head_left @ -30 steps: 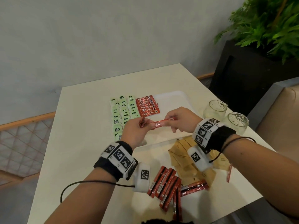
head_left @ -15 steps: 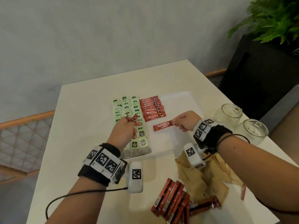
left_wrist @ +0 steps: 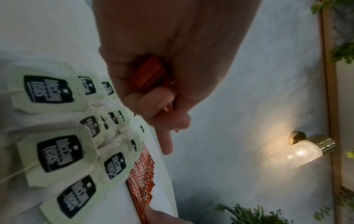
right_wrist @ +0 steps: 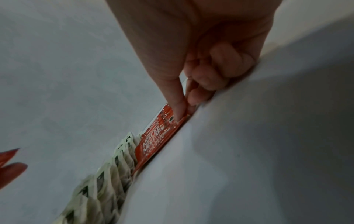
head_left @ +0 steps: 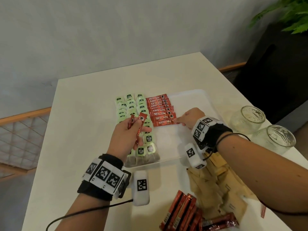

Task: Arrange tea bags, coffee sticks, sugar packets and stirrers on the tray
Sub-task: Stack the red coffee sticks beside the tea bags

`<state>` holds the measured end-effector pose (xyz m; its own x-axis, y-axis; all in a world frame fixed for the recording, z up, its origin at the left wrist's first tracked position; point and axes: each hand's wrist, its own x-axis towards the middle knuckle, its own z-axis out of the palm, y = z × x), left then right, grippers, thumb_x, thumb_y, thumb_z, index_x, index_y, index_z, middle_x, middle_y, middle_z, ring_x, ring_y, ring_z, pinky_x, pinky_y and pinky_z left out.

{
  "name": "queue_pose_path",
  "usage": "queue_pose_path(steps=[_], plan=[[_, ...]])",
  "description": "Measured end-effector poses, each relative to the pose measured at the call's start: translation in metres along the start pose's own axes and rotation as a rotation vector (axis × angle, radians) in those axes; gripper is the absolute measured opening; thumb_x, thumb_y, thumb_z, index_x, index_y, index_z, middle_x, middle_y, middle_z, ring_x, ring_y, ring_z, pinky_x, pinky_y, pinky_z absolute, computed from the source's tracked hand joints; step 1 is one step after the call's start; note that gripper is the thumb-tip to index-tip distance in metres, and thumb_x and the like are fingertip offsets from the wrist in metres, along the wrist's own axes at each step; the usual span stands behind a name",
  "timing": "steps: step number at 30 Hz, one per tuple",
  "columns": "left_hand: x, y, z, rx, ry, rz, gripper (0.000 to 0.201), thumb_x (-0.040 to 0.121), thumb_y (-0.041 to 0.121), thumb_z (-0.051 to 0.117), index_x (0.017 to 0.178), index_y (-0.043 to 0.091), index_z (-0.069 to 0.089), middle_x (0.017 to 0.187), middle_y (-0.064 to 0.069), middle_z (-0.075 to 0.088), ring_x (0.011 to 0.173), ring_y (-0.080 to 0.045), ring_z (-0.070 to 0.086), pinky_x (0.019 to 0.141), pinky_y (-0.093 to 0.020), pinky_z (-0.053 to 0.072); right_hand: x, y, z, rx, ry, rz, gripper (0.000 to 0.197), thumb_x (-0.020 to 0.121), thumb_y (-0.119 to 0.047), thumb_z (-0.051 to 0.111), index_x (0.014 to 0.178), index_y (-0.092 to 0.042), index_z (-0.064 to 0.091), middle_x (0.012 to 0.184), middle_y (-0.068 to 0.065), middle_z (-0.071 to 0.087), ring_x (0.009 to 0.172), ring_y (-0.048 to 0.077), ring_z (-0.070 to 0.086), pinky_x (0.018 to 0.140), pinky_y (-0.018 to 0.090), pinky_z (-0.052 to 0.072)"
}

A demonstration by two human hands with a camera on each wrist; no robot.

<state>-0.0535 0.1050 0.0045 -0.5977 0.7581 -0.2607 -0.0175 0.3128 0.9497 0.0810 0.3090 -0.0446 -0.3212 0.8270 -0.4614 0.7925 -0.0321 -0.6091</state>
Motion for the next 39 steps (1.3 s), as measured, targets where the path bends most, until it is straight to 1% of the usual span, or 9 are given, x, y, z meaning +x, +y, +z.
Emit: queue_pose_path(steps=[4, 7, 14, 19, 22, 27, 30, 33, 39], plan=[[0.001, -0.004, -0.001, 0.002, -0.003, -0.030, 0.022, 0.102, 0.029, 0.048, 0.092, 0.010, 0.053, 0.064, -0.008, 0.068, 0.038, -0.015, 0.044, 0.037, -0.023, 0.034, 0.002, -0.004, 0.002, -0.047, 0.009, -0.013, 0.035, 0.075, -0.043, 0.079, 0.066, -0.012, 0.065, 0.063, -0.001, 0.063, 0.058, 0.014, 0.055, 0.054, 0.024, 0.040], [0.000, -0.006, -0.002, 0.024, -0.014, -0.046, 0.025, 0.101, 0.032, 0.050, 0.086, 0.012, 0.052, 0.062, -0.008, 0.066, 0.039, -0.017, 0.040, 0.038, -0.022, 0.031, 0.003, -0.007, 0.004, -0.068, 0.018, -0.038, 0.038, 0.075, -0.046, 0.079, 0.065, -0.012, 0.064, 0.062, 0.000, 0.062, 0.058, 0.015, 0.054, 0.054, 0.024, 0.039], [-0.005, -0.002, 0.000, 0.023, -0.102, -0.126, 0.032, 0.097, 0.037, 0.057, 0.075, 0.014, 0.054, 0.057, -0.003, 0.059, 0.039, -0.011, 0.031, 0.037, -0.019, 0.026, -0.007, -0.004, 0.001, 0.049, 0.030, -0.096, 0.042, 0.080, -0.050, 0.072, 0.075, -0.010, 0.062, 0.069, 0.002, 0.064, 0.058, 0.017, 0.055, 0.066, 0.030, 0.049], [-0.010, 0.004, 0.009, 0.079, -0.191, -0.106, 0.030, 0.095, 0.038, 0.060, 0.079, 0.013, 0.059, 0.058, -0.002, 0.061, 0.040, -0.010, 0.031, 0.038, -0.020, 0.024, -0.044, -0.001, -0.006, 0.079, -0.074, -0.234, 0.041, 0.092, -0.051, 0.055, 0.084, -0.013, 0.069, 0.078, 0.000, 0.067, 0.060, 0.015, 0.055, 0.058, 0.025, 0.043], [-0.013, 0.008, 0.016, 0.101, -0.202, -0.094, 0.029, 0.093, 0.040, 0.063, 0.081, 0.014, 0.064, 0.062, -0.002, 0.067, 0.040, -0.010, 0.033, 0.039, -0.020, 0.025, -0.072, -0.006, -0.013, 0.245, -0.179, -0.317, 0.043, 0.092, -0.052, 0.054, 0.088, -0.013, 0.073, 0.074, -0.001, 0.066, 0.059, 0.013, 0.054, 0.059, 0.025, 0.044], [-0.024, 0.018, 0.022, 0.091, -0.199, -0.037, 0.026, 0.092, 0.039, 0.065, 0.089, 0.015, 0.071, 0.067, 0.002, 0.069, 0.038, -0.005, 0.036, 0.039, -0.018, 0.027, -0.108, -0.006, -0.016, 0.464, -0.295, -0.499, 0.015, 0.089, -0.021, 0.068, 0.082, -0.008, 0.069, 0.070, 0.000, 0.064, 0.053, 0.008, 0.050, 0.053, 0.018, 0.044], [-0.030, 0.019, 0.017, 0.039, -0.173, 0.001, 0.019, 0.089, 0.033, 0.070, 0.099, 0.017, 0.075, 0.053, 0.016, 0.055, 0.043, -0.003, 0.034, 0.043, -0.019, 0.026, -0.113, -0.001, -0.017, 0.557, -0.201, -0.486, 0.011, 0.088, -0.016, 0.069, 0.079, -0.009, 0.069, 0.069, 0.000, 0.067, 0.052, 0.009, 0.050, 0.053, 0.019, 0.044], [-0.031, 0.016, 0.009, 0.016, -0.122, -0.011, 0.021, 0.087, 0.031, 0.072, 0.104, 0.020, 0.076, 0.046, 0.018, 0.041, 0.045, -0.004, 0.032, 0.044, -0.018, 0.027, -0.116, 0.003, -0.023, 0.584, -0.151, -0.454, 0.010, 0.088, -0.017, 0.069, 0.081, -0.010, 0.070, 0.072, 0.001, 0.070, 0.055, 0.010, 0.051, 0.055, 0.020, 0.046], [-0.037, 0.019, 0.008, -0.136, -0.103, -0.079, 0.021, 0.092, 0.024, 0.067, 0.105, 0.008, 0.071, 0.048, 0.015, 0.045, 0.042, -0.003, 0.028, 0.037, -0.015, 0.025, -0.119, 0.002, -0.028, 0.542, -0.232, -0.459, 0.010, 0.093, -0.013, 0.062, 0.085, -0.008, 0.065, 0.074, 0.002, 0.068, 0.058, 0.010, 0.053, 0.057, 0.021, 0.047]])
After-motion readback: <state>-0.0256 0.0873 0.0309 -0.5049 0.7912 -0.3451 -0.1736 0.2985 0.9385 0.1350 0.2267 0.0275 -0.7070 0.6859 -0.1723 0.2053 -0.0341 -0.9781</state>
